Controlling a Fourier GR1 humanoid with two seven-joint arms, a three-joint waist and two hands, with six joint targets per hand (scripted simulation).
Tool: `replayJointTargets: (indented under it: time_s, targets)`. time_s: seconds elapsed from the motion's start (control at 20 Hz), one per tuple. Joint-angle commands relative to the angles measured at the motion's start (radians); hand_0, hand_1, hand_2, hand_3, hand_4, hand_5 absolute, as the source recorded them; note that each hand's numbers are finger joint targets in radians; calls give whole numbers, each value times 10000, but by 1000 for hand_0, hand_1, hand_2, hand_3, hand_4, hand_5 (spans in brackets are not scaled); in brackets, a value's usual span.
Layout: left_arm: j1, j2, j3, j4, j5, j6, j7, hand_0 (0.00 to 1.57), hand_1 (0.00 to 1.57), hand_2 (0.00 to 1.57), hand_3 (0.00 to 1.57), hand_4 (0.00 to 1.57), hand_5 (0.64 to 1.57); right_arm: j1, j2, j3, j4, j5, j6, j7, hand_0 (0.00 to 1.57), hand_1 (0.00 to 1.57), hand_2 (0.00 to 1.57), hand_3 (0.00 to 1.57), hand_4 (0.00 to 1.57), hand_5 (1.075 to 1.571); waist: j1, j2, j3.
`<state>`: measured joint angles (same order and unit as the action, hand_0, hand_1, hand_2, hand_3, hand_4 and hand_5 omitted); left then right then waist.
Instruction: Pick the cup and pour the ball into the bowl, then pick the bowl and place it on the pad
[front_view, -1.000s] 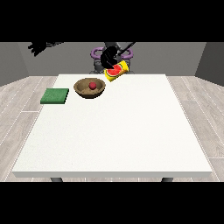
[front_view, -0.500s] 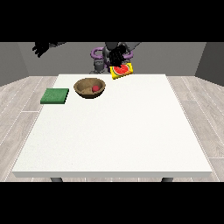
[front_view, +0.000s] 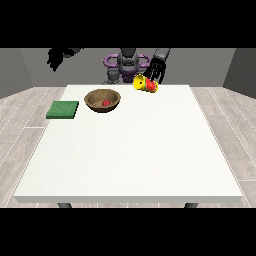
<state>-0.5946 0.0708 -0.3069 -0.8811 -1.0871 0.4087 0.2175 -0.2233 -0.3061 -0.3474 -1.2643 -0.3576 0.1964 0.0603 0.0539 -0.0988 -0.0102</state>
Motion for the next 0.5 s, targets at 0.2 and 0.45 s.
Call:
replayJointTargets:
  time_s: [0.2,0.45]
  targets:
    - [2137,-694,1250,-2178,6931,482,-2302,0,0,0,0,856,1479,-637,696,553,-412,147,-215,-299,0,0,0,225,584,1565,-500,1493,-95]
    - [3479,-704,768,-3026,9578,-307,-5020,0,0,0,0,901,1457,-564,1301,999,-538,787,-894,-678,0,0,0,0,545,1567,-181,2042,50]
